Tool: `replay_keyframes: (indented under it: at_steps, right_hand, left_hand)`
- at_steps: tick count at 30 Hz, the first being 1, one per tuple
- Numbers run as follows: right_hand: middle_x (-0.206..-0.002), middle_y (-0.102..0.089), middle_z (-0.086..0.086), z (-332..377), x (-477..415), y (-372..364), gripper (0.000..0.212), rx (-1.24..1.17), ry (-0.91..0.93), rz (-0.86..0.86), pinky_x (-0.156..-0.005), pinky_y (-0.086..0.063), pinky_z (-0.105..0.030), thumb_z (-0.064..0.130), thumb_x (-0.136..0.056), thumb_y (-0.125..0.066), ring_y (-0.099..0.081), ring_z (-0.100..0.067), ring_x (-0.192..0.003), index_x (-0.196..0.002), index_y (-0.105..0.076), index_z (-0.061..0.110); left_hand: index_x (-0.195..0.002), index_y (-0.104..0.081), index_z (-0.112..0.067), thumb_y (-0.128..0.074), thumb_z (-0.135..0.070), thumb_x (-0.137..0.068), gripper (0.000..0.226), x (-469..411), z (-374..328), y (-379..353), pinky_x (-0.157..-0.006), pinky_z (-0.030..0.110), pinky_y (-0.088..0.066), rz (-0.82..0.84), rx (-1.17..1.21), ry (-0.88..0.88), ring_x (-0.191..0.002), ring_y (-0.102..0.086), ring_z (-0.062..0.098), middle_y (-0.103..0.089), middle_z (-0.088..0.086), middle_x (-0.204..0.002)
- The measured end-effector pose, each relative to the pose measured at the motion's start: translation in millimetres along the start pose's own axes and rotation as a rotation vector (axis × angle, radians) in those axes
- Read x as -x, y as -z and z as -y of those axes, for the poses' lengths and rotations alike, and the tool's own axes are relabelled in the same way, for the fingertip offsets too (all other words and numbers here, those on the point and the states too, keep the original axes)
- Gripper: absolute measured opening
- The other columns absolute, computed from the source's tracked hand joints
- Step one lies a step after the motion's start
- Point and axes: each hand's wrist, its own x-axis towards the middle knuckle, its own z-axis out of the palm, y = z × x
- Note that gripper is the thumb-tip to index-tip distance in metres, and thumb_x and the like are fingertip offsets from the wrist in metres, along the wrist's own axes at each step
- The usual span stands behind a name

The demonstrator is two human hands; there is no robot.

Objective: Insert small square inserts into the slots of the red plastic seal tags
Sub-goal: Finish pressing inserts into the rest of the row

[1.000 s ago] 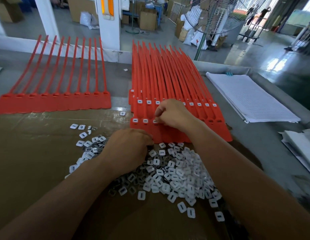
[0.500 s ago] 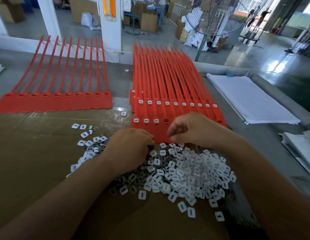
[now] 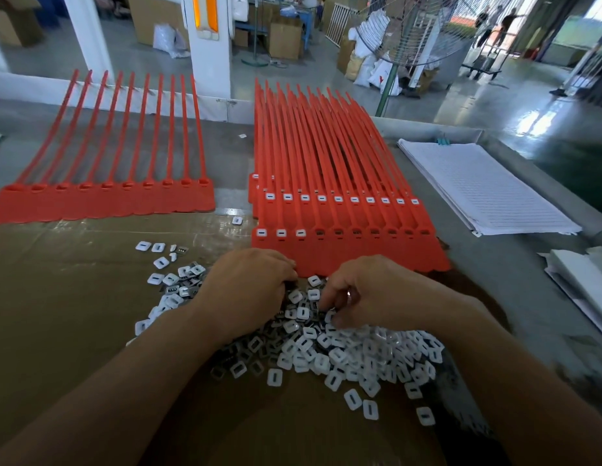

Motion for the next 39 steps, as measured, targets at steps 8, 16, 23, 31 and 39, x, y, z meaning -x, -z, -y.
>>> replay_keyframes:
  at_steps: [8, 16, 23, 31, 39]
  right_hand:
    - [-0.084, -0.059, 0.016, 3, 3, 0, 0.016, 0.011, 0.033, 0.005, -0.062, -0.041, -0.004, 0.024, -0.078, -0.071, -0.052, 0.011, -0.073, -0.093, -0.069, 0.029]
    - [-0.077, -0.051, 0.020, 8, 4, -2, 0.016, 0.063, 0.047, 0.049, -0.059, -0.035, -0.006, 0.025, -0.077, -0.072, -0.049, 0.007, -0.070, -0.092, -0.066, 0.025]
    - [-0.073, -0.055, 0.018, 7, 6, -2, 0.015, -0.034, 0.055, -0.009, -0.064, -0.041, -0.004, 0.021, -0.084, -0.064, -0.051, 0.012, -0.069, -0.074, -0.055, 0.028]
    - [-0.071, -0.061, 0.010, 3, 2, -1, 0.011, -0.171, 0.014, -0.179, -0.065, -0.051, -0.020, 0.021, -0.086, -0.060, -0.058, 0.002, -0.067, -0.077, -0.055, 0.026]
    - [-0.073, -0.064, 0.012, -8, -8, -1, 0.022, -0.254, -0.021, -0.330, -0.065, -0.050, -0.013, 0.015, -0.075, -0.073, -0.059, 0.007, -0.069, -0.074, -0.061, 0.033]
  left_hand:
    - [-0.120, -0.058, -0.031, -0.040, -0.018, -0.089, 0.038, 1, 0, 0, -0.098, 0.017, -0.032, 0.002, -0.005, -0.010, -0.120, -0.043, -0.003, -0.049, -0.018, -0.132]
    - [-0.119, -0.059, -0.031, -0.041, -0.017, -0.089, 0.038, 0, 1, 0, -0.097, 0.017, -0.033, -0.001, -0.003, -0.011, -0.119, -0.044, -0.003, -0.050, -0.018, -0.132]
    - [-0.121, -0.057, -0.032, -0.041, -0.019, -0.089, 0.038, 0, 1, 0, -0.096, 0.014, -0.029, 0.014, -0.008, -0.014, -0.121, -0.040, -0.005, -0.048, -0.020, -0.133]
    - [-0.120, -0.058, -0.032, -0.040, -0.019, -0.089, 0.038, 2, 0, 0, -0.095, 0.016, -0.032, 0.007, -0.004, -0.008, -0.120, -0.042, -0.005, -0.049, -0.021, -0.132]
    - [-0.119, -0.059, -0.032, -0.041, -0.018, -0.088, 0.039, 2, 2, 0, -0.093, 0.017, -0.034, 0.007, 0.004, -0.008, -0.119, -0.043, -0.004, -0.049, -0.020, -0.132]
